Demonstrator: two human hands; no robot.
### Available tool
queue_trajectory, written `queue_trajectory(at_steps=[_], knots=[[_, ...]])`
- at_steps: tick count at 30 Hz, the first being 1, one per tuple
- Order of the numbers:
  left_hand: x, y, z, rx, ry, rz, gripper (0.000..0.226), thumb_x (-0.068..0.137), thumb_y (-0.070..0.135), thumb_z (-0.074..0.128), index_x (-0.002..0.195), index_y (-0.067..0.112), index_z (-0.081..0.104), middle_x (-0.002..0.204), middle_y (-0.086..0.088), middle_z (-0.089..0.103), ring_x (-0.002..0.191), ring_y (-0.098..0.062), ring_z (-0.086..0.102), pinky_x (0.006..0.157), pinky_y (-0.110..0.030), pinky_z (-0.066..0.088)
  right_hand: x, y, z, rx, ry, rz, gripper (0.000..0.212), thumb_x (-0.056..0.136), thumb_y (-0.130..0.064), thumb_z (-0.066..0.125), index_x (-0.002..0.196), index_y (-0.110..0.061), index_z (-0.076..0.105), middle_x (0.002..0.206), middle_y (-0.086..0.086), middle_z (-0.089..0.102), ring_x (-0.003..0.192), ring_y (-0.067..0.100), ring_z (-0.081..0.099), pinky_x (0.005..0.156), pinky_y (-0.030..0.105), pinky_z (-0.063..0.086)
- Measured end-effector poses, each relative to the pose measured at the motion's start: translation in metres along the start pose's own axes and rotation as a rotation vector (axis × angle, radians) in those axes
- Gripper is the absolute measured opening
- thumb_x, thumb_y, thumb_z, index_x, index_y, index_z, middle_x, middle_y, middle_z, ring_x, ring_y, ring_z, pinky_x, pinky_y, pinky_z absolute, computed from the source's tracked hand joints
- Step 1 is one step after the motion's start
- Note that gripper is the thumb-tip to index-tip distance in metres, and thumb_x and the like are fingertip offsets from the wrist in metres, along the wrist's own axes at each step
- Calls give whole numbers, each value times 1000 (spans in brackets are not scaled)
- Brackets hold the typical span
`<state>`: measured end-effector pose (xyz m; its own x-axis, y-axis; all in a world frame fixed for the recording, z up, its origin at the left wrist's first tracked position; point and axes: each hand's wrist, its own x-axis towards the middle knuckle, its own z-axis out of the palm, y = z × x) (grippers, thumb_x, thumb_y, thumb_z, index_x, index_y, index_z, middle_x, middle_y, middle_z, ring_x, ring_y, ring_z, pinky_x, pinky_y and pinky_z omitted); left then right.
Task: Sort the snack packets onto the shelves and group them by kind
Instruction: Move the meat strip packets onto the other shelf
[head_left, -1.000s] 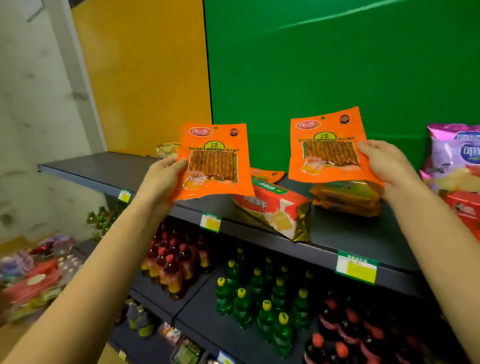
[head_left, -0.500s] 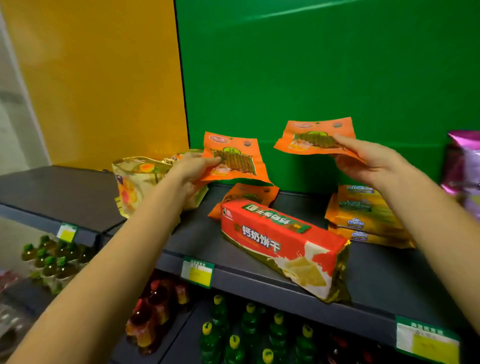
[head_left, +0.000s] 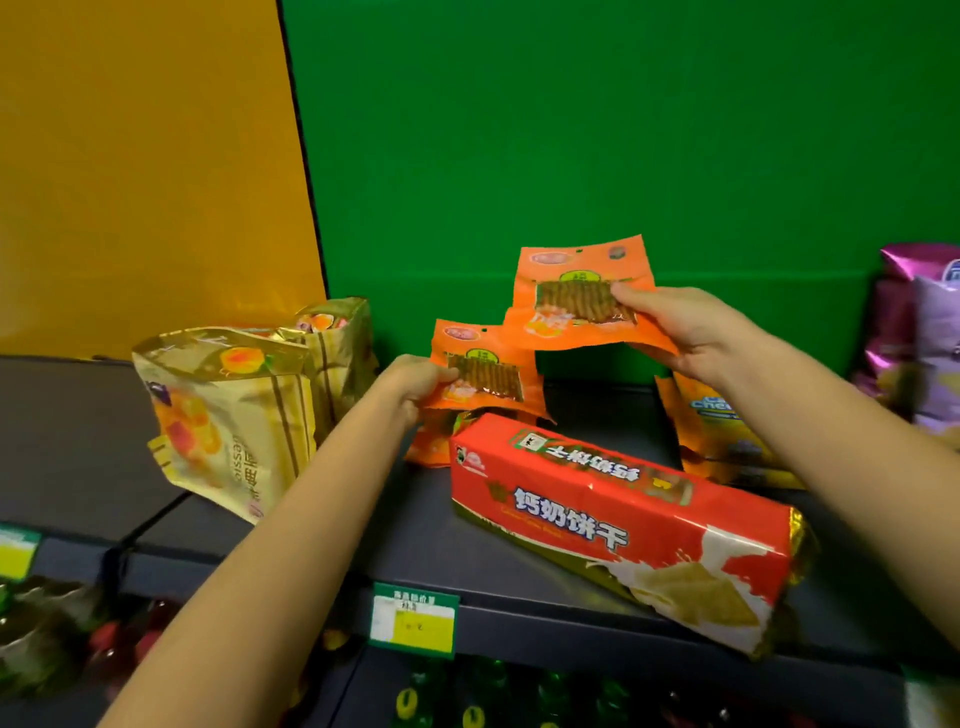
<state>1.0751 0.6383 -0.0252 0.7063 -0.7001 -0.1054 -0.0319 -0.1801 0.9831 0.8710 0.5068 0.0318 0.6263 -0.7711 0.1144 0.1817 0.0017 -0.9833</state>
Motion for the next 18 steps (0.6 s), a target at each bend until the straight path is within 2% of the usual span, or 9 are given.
queue_trajectory(at_steps=[2,5,8,9,10,12,14,16,18], knots=[[3,-9,3,86,-8,11,26,87,-1,54,63,10,55,36,3,58,30,-7,54,39,-16,44,3,11,8,-40,0,21,17,90,-10,55,73,-12,57,38,-7,62,32,1,56,35,11,43],[9,-22,4,198,-11,37,26,86,-2,56,63,11,56,59,-6,59,48,-15,54,52,-24,44,11,29,18,-75,-24,54,18,89,-7,54,72,-9,58,39,-3,63,33,2,57,40,14,49],[11,-29,3,298,3,52,6,80,6,65,75,8,63,74,-14,63,62,-25,59,62,-33,50,14,45,27,-114,-67,114,17,90,-7,53,73,-7,58,40,-2,63,33,3,58,41,13,50],[14,-31,2,354,24,67,7,78,11,67,83,7,66,82,-17,67,72,-28,64,69,-38,53,16,49,29,-118,-81,133,17,90,-6,52,74,-7,58,40,-2,63,33,2,58,41,12,49],[16,-31,2,404,40,80,17,76,14,69,91,7,67,91,-18,69,83,-30,67,76,-41,54,18,52,31,-116,-90,154,18,91,-6,51,74,-7,58,40,-2,63,33,2,58,40,12,49],[20,-33,0,459,59,117,28,73,17,69,99,8,67,105,-17,70,98,-31,66,84,-41,53,20,56,34,-96,-97,188,21,92,-2,48,73,-6,57,39,-1,63,32,3,58,38,13,48],[21,-36,-3,467,40,129,38,70,21,67,105,7,65,111,-16,69,102,-30,65,88,-42,54,22,59,38,-63,-101,211,22,93,0,45,75,-5,56,40,1,64,34,5,60,38,15,50],[16,-37,-6,422,0,143,44,66,22,67,107,6,65,108,-12,69,98,-28,65,88,-41,53,25,63,42,-37,-108,231,21,94,2,42,78,-4,55,42,3,65,36,7,61,39,17,51],[11,-37,-8,307,-16,144,22,71,14,61,91,8,68,83,-9,72,76,-23,66,72,-33,55,26,69,45,-7,-124,251,21,94,3,40,81,-3,55,44,4,66,38,8,63,39,19,52]])
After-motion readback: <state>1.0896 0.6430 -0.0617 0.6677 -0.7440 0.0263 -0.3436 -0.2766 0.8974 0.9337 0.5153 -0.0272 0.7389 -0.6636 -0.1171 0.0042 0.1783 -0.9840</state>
